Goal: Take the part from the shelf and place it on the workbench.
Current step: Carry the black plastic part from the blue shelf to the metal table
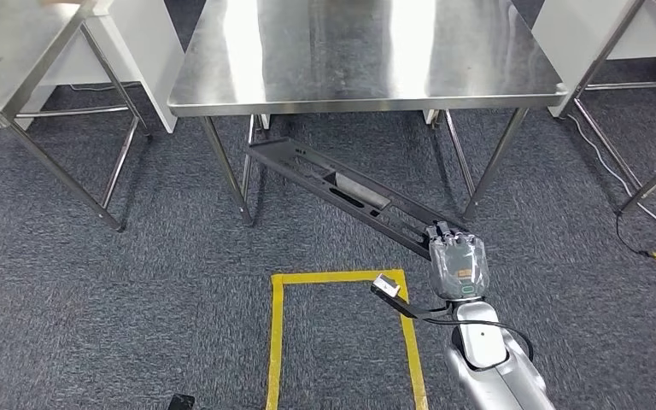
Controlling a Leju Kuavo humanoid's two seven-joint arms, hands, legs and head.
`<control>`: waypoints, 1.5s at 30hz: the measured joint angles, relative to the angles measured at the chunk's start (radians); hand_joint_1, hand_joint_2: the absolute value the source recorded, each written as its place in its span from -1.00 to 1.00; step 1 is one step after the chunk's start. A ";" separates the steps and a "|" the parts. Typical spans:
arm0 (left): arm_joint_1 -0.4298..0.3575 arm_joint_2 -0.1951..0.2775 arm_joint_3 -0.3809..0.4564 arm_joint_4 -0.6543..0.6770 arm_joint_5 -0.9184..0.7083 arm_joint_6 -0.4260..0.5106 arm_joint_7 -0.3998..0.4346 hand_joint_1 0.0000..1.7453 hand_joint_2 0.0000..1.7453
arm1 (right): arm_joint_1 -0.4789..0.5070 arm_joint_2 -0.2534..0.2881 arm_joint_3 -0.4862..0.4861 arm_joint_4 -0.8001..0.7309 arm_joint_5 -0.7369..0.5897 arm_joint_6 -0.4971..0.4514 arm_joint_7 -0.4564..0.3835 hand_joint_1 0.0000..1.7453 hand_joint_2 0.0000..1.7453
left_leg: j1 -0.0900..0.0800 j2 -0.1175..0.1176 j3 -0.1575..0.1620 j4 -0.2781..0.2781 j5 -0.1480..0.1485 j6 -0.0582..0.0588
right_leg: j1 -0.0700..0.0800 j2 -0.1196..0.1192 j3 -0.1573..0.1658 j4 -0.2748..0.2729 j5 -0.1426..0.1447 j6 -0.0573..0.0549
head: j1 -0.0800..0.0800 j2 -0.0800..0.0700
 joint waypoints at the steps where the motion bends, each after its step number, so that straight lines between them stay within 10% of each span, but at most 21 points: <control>1: 0.002 0.001 0.002 0.000 0.000 0.001 0.000 -1.00 1.00 | -0.006 0.005 0.001 0.005 0.000 0.000 -0.010 1.00 1.00 | 0.002 0.001 -0.031 0.055 -0.022 -0.007 | 0.001 0.000 0.004 0.000 -0.004 -0.007 | -0.001 0.000; 4: 0.013 0.001 0.009 0.000 0.001 0.002 -0.001 -1.00 1.00 | -0.027 0.017 0.004 0.025 0.000 0.000 -0.054 1.00 1.00 | 0.008 0.003 -0.154 0.228 -0.062 -0.014 | 0.006 0.002 0.017 0.000 -0.018 -0.016 | -0.002 0.000; 6: 0.020 0.001 0.013 0.000 0.001 0.002 -0.002 -1.00 1.00 | -0.038 0.025 0.003 0.039 -0.001 0.000 -0.091 1.00 1.00 | 0.008 0.003 -0.172 0.203 -0.002 -0.005 | 0.011 0.005 0.035 0.000 -0.030 -0.016 | -0.003 0.000; 10: 0.024 0.007 0.016 0.000 0.000 0.004 -0.005 -1.00 1.00 | -0.063 0.041 -0.007 0.061 -0.003 0.000 -0.144 1.00 1.00 | -0.009 0.005 -0.096 -0.016 0.131 0.037 | 0.017 0.007 0.064 -0.007 -0.051 -0.010 | 0.000 0.000; 15: 0.027 0.007 0.016 0.001 0.000 0.004 -0.007 -1.00 1.00 | -0.081 0.055 -0.016 0.081 -0.003 0.000 -0.159 1.00 1.00 | -0.010 0.007 -0.049 -0.080 0.132 0.056 | 0.023 0.003 0.063 0.006 -0.070 0.006 | -0.002 0.000; 18: 0.026 0.006 0.016 0.001 0.000 0.003 -0.007 -1.00 1.00 | -0.085 0.055 -0.020 0.094 -0.003 0.000 -0.161 1.00 1.00 | -0.008 0.006 -0.020 -0.097 0.124 0.059 | 0.019 0.002 -0.041 0.189 -0.125 0.002 | 0.001 0.000; 20: 0.027 0.004 0.016 0.001 0.000 0.002 -0.007 -1.00 1.00 | -0.085 0.055 -0.021 0.102 -0.003 0.000 -0.161 1.00 1.00 | -0.008 0.003 -0.008 -0.095 0.111 0.055 | 0.014 0.001 -0.103 0.260 -0.126 0.014 | 0.002 0.000; 24: 0.033 0.001 0.016 0.001 0.000 0.001 -0.007 -1.00 1.00 | -0.091 0.055 -0.022 0.116 -0.002 0.001 -0.169 1.00 1.00 | -0.006 -0.002 0.018 -0.071 0.067 0.033 | 0.002 -0.007 -0.035 0.045 0.006 0.053 | 0.006 0.000; 29: 0.034 0.002 0.017 0.001 -0.001 0.001 -0.009 -1.00 1.00 | -0.126 0.061 -0.029 0.121 -0.003 0.020 -0.204 1.00 1.00 | -0.005 0.001 0.017 -0.046 0.031 0.010 | 0.003 -0.001 -0.006 -0.002 0.013 0.013 | 0.004 0.000; 32: 0.033 0.002 0.017 0.001 -0.004 0.001 -0.008 -1.00 1.00 | -0.157 0.066 -0.031 0.124 -0.008 0.045 -0.245 1.00 1.00 | 0.004 0.003 -0.049 0.078 -0.023 -0.010 | -0.002 0.001 0.007 -0.004 0.002 -0.005 | -0.003 0.000; 37: 0.033 0.001 0.017 0.001 -0.007 0.001 -0.007 -1.00 1.00 | -0.173 0.069 -0.030 0.128 -0.012 0.056 -0.265 1.00 1.00 | 0.009 0.003 -0.113 0.183 -0.062 -0.018 | 0.000 0.002 0.011 -0.004 -0.003 -0.010 | -0.005 0.000; 40: 0.034 0.002 0.023 0.001 -0.009 0.003 -0.004 -1.00 1.00 | -0.217 0.069 -0.028 0.142 -0.022 0.071 -0.287 1.00 1.00 | 0.009 0.003 -0.144 0.146 0.022 -0.009 | 0.004 0.004 0.035 -0.005 -0.021 -0.008 | -0.004 0.000; 42: 0.034 0.003 0.030 0.001 -0.011 0.004 -0.004 -1.00 1.00 | -0.259 0.070 -0.026 0.157 -0.029 0.077 -0.298 1.00 1.00 | -0.001 0.003 -0.107 0.015 0.108 0.013 | 0.005 0.007 0.059 -0.013 -0.039 0.005 | -0.004 0.000; 45: 0.035 0.001 0.033 0.001 -0.013 0.004 -0.006 -1.00 1.00 | -0.281 0.070 -0.023 0.170 -0.029 0.075 -0.298 1.00 1.00 | -0.006 0.004 -0.048 -0.074 0.133 0.035 | 0.011 0.005 0.069 -0.012 -0.052 0.022 | -0.004 0.000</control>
